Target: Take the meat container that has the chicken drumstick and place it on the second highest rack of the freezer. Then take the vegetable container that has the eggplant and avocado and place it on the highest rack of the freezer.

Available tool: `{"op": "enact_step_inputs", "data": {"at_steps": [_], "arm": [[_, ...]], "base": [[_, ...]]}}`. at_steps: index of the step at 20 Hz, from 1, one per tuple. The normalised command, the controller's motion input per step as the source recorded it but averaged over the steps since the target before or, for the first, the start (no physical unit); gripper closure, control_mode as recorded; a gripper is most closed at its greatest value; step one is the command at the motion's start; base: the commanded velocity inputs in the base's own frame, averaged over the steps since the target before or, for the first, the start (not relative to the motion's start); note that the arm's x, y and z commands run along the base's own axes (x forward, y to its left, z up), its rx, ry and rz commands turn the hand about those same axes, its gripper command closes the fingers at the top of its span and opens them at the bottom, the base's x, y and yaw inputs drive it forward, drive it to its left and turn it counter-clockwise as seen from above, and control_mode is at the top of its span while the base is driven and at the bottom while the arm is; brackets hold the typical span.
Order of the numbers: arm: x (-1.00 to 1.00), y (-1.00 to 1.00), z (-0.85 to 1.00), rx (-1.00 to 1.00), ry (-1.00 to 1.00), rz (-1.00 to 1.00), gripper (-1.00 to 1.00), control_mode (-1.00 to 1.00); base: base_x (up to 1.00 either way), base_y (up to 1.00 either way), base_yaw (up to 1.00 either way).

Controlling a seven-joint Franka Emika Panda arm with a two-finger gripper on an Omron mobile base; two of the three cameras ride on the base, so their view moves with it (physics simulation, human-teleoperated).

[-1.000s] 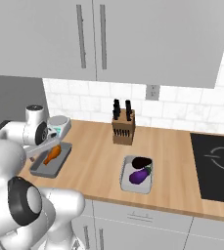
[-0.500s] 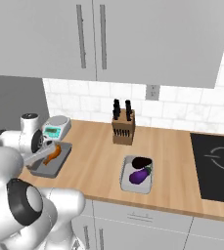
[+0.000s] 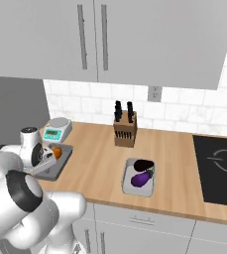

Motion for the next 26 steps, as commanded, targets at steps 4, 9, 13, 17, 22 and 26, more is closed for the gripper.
{"op": "enact_step_inputs", "data": {"at_steps": [4, 9, 13, 17, 22, 26], "arm": [[0.0, 0.0, -0.35, 0.0, 0.05, 0.0, -1.0, -1.0], [0.0, 0.0, -0.25, 0.0, 0.01, 0.0, -1.0, -1.0], [0.0, 0.0, -0.01, 0.0, 0.0, 0.0, 1.0, -1.0], [0.01, 0.0, 0.0, 0.0, 0.0, 0.0, 1.0, -1.0], [0.01, 0.0, -0.01, 0.0, 0.0, 0.0, 1.0, -1.0], [0.0, 0.0, 0.04, 0.0, -0.01, 0.0, 1.0, -1.0]], "base": [[0.0, 0.0, 0.0], [0.0, 0.0, 0.0], [0.0, 0.0, 0.0], [0.0, 0.0, 0.0], [0.0, 0.0, 0.0], [0.0, 0.0, 0.0]]}}
